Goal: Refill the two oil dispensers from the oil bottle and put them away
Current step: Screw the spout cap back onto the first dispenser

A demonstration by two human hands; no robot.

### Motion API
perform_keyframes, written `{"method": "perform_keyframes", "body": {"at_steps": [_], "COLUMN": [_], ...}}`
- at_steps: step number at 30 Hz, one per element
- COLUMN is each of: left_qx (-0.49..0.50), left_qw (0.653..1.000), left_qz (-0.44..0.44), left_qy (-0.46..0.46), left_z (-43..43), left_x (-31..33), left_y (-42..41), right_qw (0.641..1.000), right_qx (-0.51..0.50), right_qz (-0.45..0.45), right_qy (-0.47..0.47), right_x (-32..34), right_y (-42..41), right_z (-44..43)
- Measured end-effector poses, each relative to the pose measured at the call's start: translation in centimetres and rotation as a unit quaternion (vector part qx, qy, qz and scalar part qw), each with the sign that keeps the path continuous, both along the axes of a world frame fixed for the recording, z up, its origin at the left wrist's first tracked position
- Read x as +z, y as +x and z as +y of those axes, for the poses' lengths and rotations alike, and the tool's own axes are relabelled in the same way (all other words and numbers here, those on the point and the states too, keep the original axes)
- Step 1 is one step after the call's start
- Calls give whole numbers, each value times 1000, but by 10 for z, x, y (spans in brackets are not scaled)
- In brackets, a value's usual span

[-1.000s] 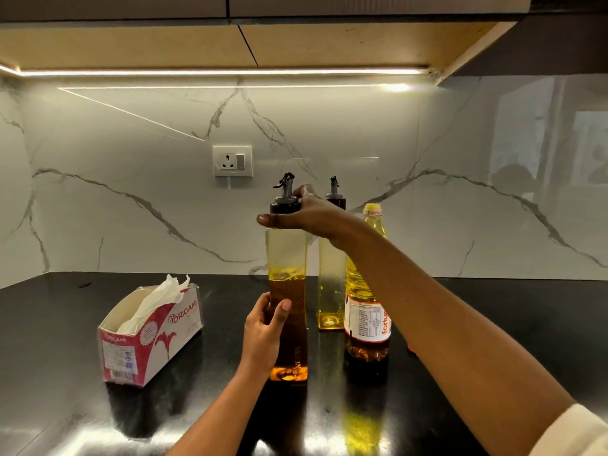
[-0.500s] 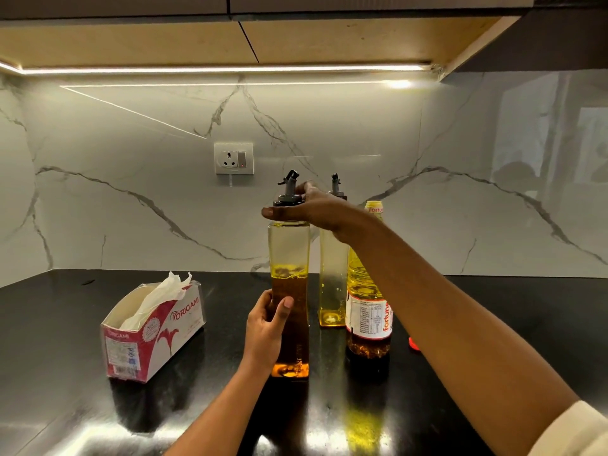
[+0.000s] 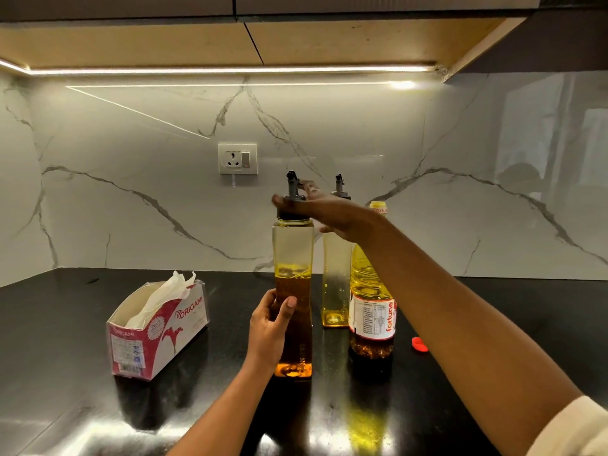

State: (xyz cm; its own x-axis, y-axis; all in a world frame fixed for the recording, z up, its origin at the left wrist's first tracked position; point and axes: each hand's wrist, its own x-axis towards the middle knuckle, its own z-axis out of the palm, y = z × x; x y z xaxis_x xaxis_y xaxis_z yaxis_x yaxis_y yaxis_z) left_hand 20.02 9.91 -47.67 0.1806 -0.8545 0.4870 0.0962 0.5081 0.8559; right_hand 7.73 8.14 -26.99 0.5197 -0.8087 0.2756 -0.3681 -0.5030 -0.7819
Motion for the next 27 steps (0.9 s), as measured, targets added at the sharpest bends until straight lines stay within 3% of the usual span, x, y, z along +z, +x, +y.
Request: {"method": "perform_keyframes", "body": {"at_steps": [3,5,9,12,13,15,18,21,27], "left_qx": [0,0,2,1,1,2,3,6,3], "left_qw": [1000,1000,1000,1000,1000,1000,1000,1000,1000], "left_qz": [-3,-2,-1,1,2,3,-4,-6,-1], "left_qy": [0,-1,-4,-1,0,0,-2,-6,-4], "left_z": [-1,-1,-1,-1,-1,-1,-1,0,2], "left_x": [0,0,0,0,0,0,0,1,1], "left_y": [1,1,0,0,0,0,1,0,0], "right_qw": [988,987,996,958,962,995,991,990,987], "right_qx": [100,111,-12,-155,-156,-80,56,71,-78], "right_qz": [-89,-89,-37,38,47,-10,-107,-121,-74], "right_qy": [74,72,-75,-237,-219,-60,61,32,-121], "right_x": [2,0,-8,-15,-15,-9,-5,-11,-13], "right_y": [-14,-18,-12,4,6,3,-16,-23,-4], "right_z": [-4,-5,-2,6,6,6,-1,-8,0]}}
